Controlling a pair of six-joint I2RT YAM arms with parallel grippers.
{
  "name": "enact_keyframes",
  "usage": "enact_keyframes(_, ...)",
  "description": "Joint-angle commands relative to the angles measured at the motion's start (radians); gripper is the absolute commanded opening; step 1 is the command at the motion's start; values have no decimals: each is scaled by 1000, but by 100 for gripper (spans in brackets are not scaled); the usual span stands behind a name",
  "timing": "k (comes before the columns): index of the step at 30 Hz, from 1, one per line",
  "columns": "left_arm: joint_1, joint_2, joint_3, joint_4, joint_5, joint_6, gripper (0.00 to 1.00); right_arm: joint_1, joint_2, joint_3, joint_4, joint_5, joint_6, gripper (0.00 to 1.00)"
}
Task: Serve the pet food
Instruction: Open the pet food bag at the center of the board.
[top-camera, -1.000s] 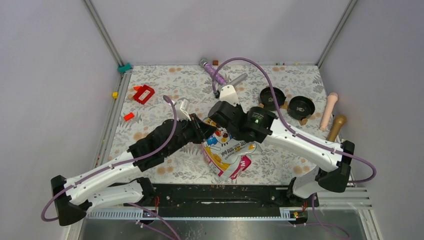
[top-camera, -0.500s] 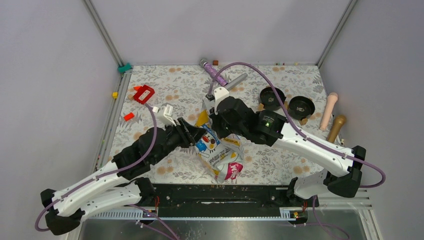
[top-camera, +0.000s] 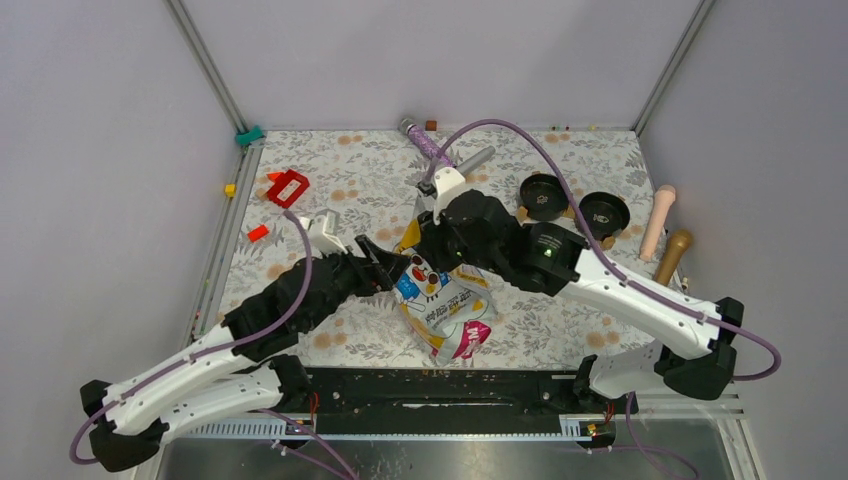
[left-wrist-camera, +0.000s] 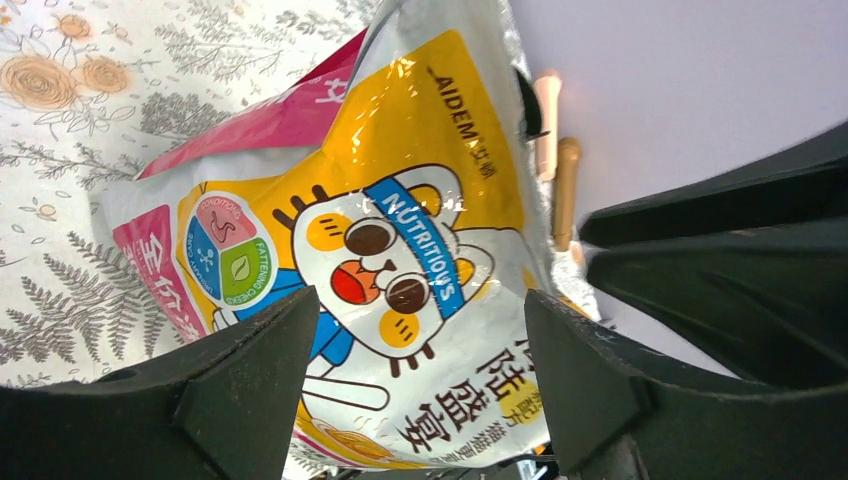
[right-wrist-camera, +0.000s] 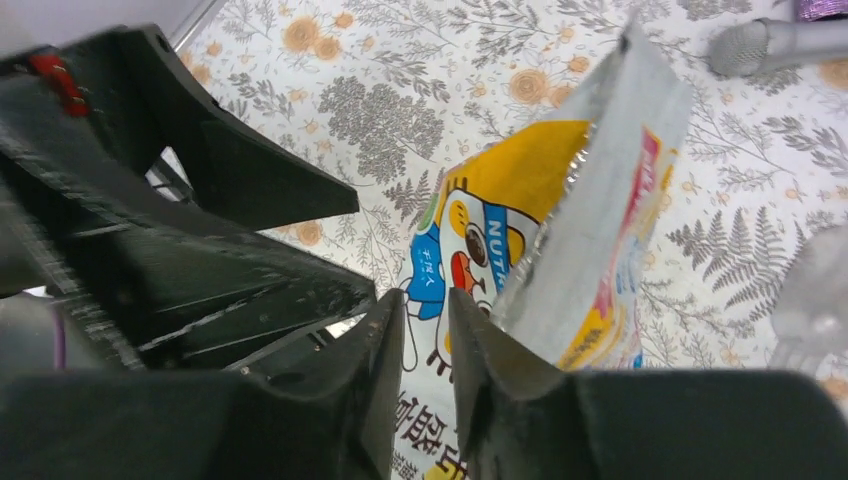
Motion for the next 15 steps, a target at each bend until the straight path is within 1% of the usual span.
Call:
enact_keyframes(1,-2,55,34,59,-3,26,77,2,-103,-21,2,111,-61,43)
enact_keyframes(3,-2,64,28,74,4,27,77,3,-121,-28,-27,150,-75,56)
enact_keyframes(6,-3,65,20,103,14,31,77,2,-122,-34,-81,209,-103,66)
enact_keyframes(9,-2,68,17,132,25,38,77,2,-108,-35,-105,284,-99,66)
enact_keyframes(13,-3,93,38,150,37,45,77,0,-79,-20,-107,274,-83,59)
enact_keyframes(15,-2,119,60,150,47,52,77,-6,-63,-7,-114,260,-72,58)
